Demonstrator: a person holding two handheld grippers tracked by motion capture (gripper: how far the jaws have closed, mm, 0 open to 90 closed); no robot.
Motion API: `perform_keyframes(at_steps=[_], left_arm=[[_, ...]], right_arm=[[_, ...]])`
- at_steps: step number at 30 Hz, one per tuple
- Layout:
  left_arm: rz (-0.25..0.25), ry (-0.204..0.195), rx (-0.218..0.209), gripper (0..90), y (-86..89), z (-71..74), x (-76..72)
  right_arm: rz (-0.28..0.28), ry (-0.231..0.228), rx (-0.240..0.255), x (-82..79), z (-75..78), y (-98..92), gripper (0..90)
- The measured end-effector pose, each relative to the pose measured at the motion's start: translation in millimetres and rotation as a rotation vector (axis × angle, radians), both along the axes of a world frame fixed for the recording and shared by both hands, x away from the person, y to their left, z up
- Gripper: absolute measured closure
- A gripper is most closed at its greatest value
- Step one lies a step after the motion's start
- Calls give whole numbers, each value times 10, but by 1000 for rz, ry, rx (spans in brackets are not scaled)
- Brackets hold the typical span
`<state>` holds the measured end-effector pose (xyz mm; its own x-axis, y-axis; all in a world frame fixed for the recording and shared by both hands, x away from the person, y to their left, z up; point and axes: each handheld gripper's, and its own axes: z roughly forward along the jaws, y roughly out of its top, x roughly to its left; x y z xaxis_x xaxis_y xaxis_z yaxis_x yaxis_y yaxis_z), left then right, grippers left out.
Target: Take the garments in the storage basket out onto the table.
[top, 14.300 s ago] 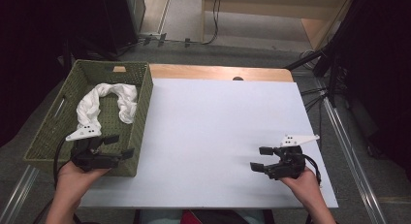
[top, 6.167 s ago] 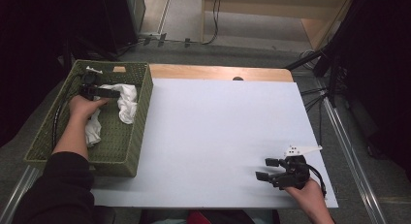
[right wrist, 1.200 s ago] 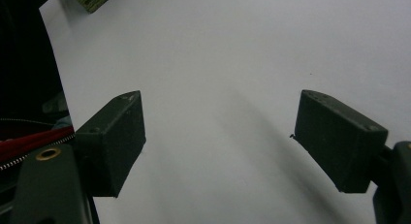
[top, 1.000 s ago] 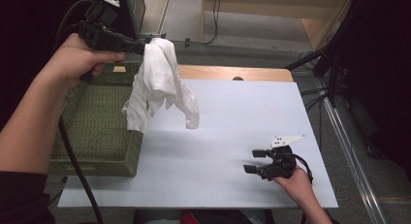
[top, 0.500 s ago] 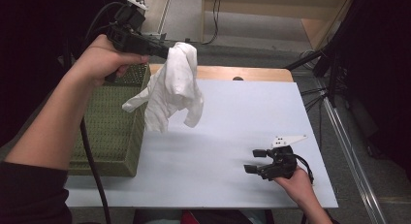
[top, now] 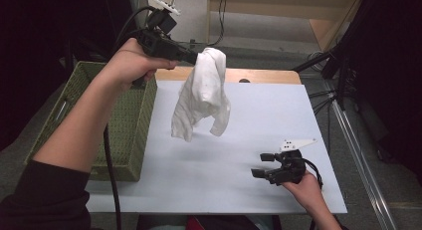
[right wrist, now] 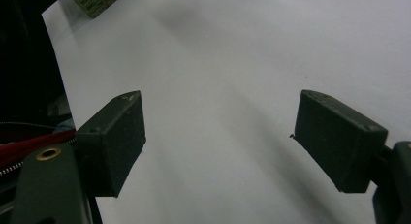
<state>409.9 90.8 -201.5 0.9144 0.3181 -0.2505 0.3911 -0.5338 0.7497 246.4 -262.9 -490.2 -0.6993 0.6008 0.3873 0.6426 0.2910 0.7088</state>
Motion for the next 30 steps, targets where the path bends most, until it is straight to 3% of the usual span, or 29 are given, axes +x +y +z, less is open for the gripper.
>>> perform_keyframes(at_steps=[12, 17, 23, 30], left_arm=[[-38, 36, -28, 848, -237, -275, -51], [-28, 45, -5, 847, -295, -463, -57], [-23, 67, -7, 846, -349, -698, -69], [-17, 65, 18, 845, -433, -914, -89]], right_arm=[[-10, -9, 10, -2, 12, -27, 169], [-12, -11, 12, -4, 14, -28, 169], [-14, -15, 11, -5, 17, -31, 169], [-19, -15, 15, -9, 21, -30, 169]])
